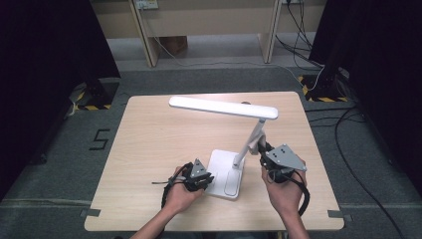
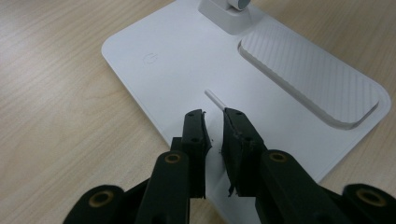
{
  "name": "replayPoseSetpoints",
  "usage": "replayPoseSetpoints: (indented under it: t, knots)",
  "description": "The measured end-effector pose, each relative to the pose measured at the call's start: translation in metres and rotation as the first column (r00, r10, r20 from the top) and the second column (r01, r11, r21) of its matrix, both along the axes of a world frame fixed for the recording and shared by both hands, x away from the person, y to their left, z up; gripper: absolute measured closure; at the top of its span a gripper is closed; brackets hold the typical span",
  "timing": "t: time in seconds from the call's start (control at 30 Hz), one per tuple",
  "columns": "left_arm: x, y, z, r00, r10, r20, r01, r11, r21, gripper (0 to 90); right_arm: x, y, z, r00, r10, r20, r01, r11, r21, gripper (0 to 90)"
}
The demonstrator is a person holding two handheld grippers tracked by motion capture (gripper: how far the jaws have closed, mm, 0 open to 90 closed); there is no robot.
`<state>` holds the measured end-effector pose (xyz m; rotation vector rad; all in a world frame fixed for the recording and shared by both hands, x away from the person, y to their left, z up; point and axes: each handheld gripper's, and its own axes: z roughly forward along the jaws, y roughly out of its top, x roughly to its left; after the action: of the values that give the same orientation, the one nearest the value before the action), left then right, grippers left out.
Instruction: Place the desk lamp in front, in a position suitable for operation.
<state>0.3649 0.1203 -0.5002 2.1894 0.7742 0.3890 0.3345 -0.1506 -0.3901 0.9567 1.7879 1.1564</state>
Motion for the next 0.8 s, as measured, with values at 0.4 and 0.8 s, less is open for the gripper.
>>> replayPoseSetpoints:
  t: [0.4, 0.8]
  knots:
    - [-0.0002, 0.0002, -0.0001, 1.0, 0.0, -0.003, 0.0, 1.0, -0.003, 78.8, -0.0009, 0.0019, -0.0033, 1.0, 0.0, -0.006, 0.0, 1.0, -0.004, 81.6]
    - [-0.0019, -0.0009, 0.0002, 1.0, 0.004, 0.004, -0.005, 1.0, 0.008, 80.3, -0.0009, 0.0025, -0.0051, 1.0, 0.0, -0.007, 0.0, 1.0, 0.0, 81.6]
